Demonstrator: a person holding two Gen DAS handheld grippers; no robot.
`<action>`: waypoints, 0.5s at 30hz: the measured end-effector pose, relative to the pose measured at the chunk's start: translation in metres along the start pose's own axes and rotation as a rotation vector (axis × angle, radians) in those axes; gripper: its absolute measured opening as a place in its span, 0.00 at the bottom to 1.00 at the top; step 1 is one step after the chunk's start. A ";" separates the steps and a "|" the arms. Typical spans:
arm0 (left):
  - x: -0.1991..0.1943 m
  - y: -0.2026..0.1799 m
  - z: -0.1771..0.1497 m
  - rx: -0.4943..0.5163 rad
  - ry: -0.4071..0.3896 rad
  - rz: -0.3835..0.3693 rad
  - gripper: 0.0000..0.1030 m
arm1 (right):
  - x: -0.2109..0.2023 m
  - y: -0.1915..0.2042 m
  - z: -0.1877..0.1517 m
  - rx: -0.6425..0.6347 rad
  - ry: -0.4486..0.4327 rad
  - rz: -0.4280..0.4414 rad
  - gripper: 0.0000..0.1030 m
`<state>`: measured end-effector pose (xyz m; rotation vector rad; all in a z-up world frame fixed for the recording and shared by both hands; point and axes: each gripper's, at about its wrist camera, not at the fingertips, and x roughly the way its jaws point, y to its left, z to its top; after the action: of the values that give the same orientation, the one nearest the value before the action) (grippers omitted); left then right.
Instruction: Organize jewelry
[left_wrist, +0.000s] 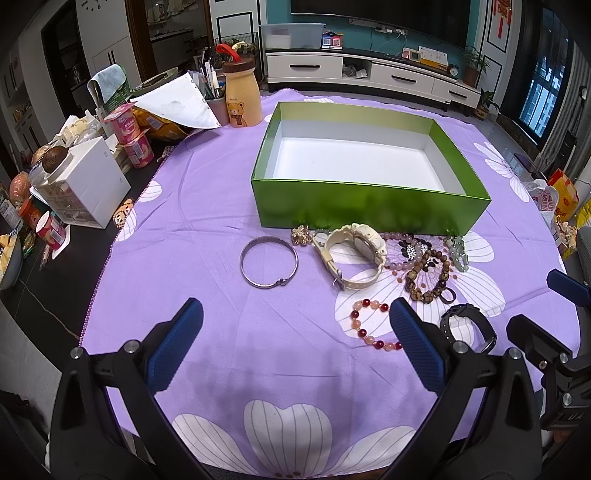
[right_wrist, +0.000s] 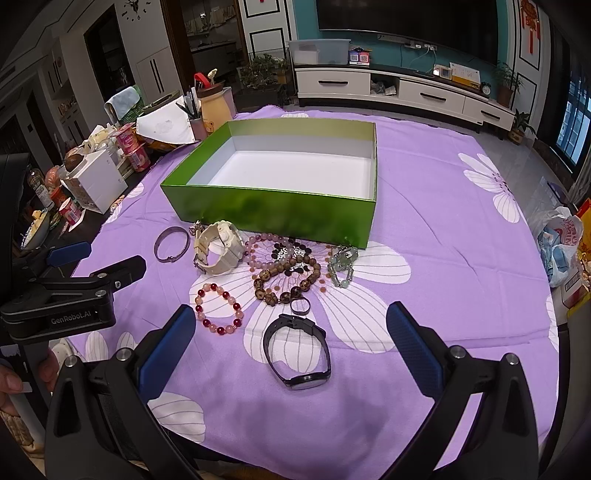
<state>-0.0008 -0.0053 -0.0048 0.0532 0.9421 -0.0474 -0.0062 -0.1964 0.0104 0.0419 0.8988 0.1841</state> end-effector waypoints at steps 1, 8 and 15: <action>0.000 0.001 0.000 0.000 0.000 0.000 0.98 | 0.000 0.000 0.000 0.000 0.000 0.001 0.99; 0.000 0.001 0.001 0.000 0.001 0.000 0.98 | 0.000 0.000 0.000 0.001 -0.001 0.001 0.99; 0.001 0.003 -0.005 -0.028 -0.005 -0.080 0.98 | -0.003 0.000 -0.003 -0.004 -0.012 0.033 0.99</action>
<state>-0.0039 -0.0016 -0.0079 -0.0104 0.9393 -0.1085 -0.0104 -0.1970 0.0104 0.0541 0.8865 0.2165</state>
